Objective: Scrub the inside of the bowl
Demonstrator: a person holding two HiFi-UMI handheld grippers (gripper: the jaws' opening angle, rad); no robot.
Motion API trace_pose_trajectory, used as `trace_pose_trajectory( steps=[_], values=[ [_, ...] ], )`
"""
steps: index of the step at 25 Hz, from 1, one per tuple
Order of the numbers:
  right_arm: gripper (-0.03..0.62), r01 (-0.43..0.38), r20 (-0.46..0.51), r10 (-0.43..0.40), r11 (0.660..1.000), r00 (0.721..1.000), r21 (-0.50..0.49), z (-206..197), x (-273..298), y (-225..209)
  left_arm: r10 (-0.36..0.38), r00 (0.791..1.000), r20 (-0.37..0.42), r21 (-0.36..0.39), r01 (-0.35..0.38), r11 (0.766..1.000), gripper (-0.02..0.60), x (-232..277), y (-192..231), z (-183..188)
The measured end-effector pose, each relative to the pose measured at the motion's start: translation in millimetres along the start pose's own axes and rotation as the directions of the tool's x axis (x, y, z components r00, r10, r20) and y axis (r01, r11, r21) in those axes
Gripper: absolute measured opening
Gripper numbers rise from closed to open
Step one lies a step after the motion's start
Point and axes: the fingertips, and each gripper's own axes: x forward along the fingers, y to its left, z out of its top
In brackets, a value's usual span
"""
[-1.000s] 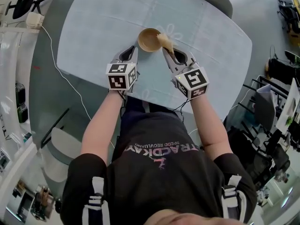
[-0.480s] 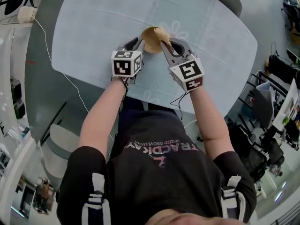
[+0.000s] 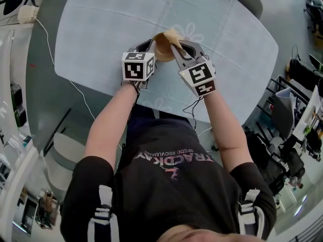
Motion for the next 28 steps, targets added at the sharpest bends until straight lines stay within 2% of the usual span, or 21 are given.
trace_pose_trajectory(
  steps=[3,5,7,10,12,15,17,19,23,28],
  values=[
    [0.032,0.000,-0.050,-0.005,0.995,0.999,-0.104,-2.5,3.3,5.1,0.004,1.000,0.009,0.027,-0.004,1.000,0.028,-4.3,-3.6,4.0],
    [0.032,-0.002,-0.102,-0.023,0.970,0.995,-0.241,-4.8,5.7,10.5,0.006,1.000,0.010,0.067,-0.006,0.998,0.028,-8.7,-7.3,5.0],
    [0.032,-0.009,-0.162,-0.063,0.912,0.985,-0.410,-12.2,9.6,14.9,0.008,1.000,0.013,0.104,-0.009,0.995,0.028,-13.2,-11.0,6.2],
    [0.032,-0.031,-0.226,-0.137,0.789,0.965,-0.614,-26.9,14.5,16.6,0.009,1.000,0.029,0.144,-0.013,0.989,0.028,-18.1,-18.0,9.4],
    [0.032,-0.040,-0.247,-0.178,0.732,0.953,-0.680,-33.2,16.3,15.7,0.009,0.999,0.037,0.169,-0.015,0.985,0.026,-21.7,-22.4,11.0],
    [0.032,-0.039,-0.279,-0.243,0.687,0.929,-0.726,-39.1,18.9,10.1,0.012,0.999,0.050,0.222,-0.023,0.975,0.026,-27.9,-27.3,13.6],
    [0.032,-0.043,-0.314,-0.275,0.687,0.909,-0.725,-45.4,20.1,5.3,0.013,0.998,0.066,0.266,-0.030,0.963,0.028,-31.8,-31.9,16.5],
    [0.032,-0.051,-0.353,-0.289,0.707,0.890,-0.705,-53.1,20.5,2.1,0.007,0.996,0.086,0.299,-0.032,0.954,0.029,-34.3,-38.5,20.1],
    [0.032,-0.068,-0.427,-0.275,0.771,0.861,-0.633,-67.7,19.2,1.3,-0.003,0.993,0.121,0.305,-0.035,0.952,0.034,-36.8,-46.7,27.6],
    [0.032,-0.092,-0.477,-0.174,0.870,0.862,-0.484,-79.0,15.5,19.9,0.006,0.988,0.155,0.295,-0.052,0.954,0.035,-44.3,-46.7,33.3]
  ],
)
